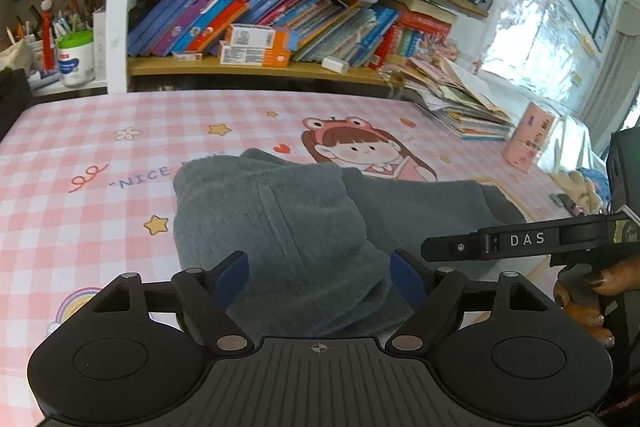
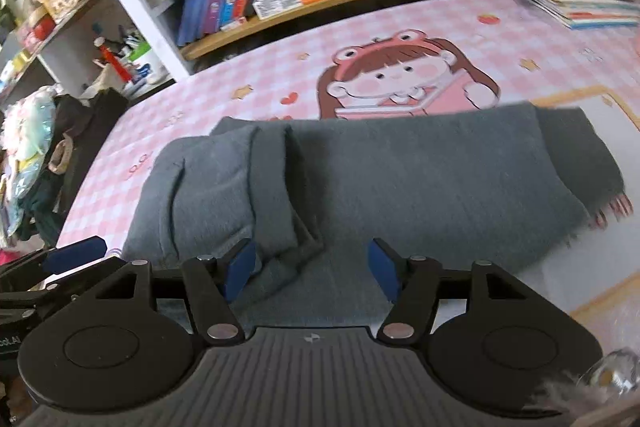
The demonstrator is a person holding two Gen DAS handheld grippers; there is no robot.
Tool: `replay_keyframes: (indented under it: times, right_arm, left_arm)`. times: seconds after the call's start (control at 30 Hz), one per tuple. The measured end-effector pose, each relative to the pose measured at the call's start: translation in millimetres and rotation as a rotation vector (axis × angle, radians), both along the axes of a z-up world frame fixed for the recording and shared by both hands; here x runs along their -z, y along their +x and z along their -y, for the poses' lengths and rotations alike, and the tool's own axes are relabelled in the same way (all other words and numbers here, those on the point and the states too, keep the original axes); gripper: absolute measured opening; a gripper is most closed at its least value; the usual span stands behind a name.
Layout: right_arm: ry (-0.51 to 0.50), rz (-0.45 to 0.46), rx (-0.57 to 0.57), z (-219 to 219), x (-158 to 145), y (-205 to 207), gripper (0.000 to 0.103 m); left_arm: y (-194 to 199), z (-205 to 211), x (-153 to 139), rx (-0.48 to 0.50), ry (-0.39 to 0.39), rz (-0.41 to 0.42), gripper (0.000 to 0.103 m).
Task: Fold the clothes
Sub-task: 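Open the right gripper and release the folded sweatshirt onto the table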
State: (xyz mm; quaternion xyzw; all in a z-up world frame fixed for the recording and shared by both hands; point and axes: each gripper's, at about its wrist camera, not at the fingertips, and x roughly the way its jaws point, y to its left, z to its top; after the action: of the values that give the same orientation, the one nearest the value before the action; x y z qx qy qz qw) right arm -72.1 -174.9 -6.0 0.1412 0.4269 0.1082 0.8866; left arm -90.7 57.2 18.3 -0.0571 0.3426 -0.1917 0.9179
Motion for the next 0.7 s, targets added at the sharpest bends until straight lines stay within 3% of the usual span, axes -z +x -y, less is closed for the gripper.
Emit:
replay_keyframes:
  times: [0.3,0.7]
  right_arm:
    - [-0.026,-0.039,0.092,9.5,5.7,-33.3,0.068]
    - [0.024,-0.04,0.141,61.2,9.8,-24.4,0.068]
  left_arm:
    - [-2.7,6.7,9.6,0.038,-0.009,-0.029,0.085]
    - [10.0,50.8,5.8,0.02,0.033,-0.028,0.086]
